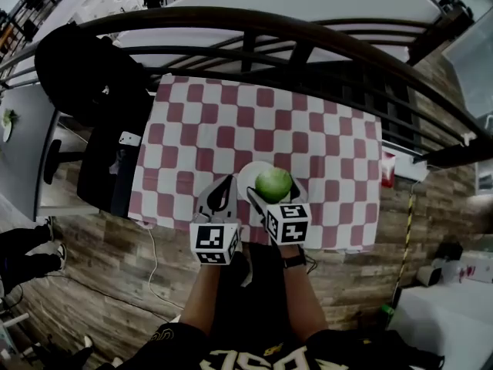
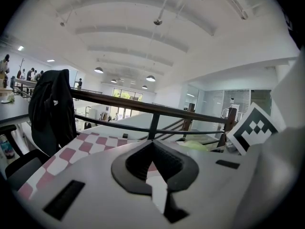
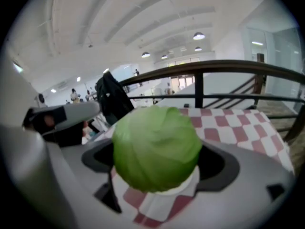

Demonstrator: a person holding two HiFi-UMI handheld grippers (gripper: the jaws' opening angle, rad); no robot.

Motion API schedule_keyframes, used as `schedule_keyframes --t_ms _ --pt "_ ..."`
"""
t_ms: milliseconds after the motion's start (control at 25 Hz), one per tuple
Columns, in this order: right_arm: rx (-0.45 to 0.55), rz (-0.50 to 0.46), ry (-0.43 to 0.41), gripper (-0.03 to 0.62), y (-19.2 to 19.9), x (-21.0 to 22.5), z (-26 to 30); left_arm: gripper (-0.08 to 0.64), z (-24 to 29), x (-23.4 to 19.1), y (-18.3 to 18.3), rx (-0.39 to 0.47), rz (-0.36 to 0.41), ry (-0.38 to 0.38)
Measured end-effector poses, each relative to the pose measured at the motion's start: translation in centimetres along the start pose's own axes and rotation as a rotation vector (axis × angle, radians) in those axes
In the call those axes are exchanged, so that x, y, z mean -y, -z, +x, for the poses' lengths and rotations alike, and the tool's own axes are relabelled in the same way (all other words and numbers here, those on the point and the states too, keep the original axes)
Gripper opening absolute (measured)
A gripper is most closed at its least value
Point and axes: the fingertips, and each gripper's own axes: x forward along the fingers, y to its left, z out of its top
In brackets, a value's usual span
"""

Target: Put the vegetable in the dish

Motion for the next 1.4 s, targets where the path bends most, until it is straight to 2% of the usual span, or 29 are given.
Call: schedule_keyframes --t_ms 160,760,1000,1400 --pt "-0.097 0.032 -0.029 0.511 2.3 -0.1 2.0 0.018 0.5 -0.7 0.9 -0.024 0.001 -0.012" --pt "-0.372 -0.002 -0.018 0.511 8.8 0.6 7.4 0.018 2.5 -2.9 4.0 -0.11 -0.037 -0.042" --pt "-0.427 -0.005 -0.01 0.511 10.0 1.5 8.6 0.017 3.4 -2.2 5.5 -0.143 -0.044 -0.026" --pt "-0.5 -0.04 -0.016 0.511 11.1 2.0 10.2 0.018 4.1 -3.9 6.8 -0.175 -0.071 -0.082"
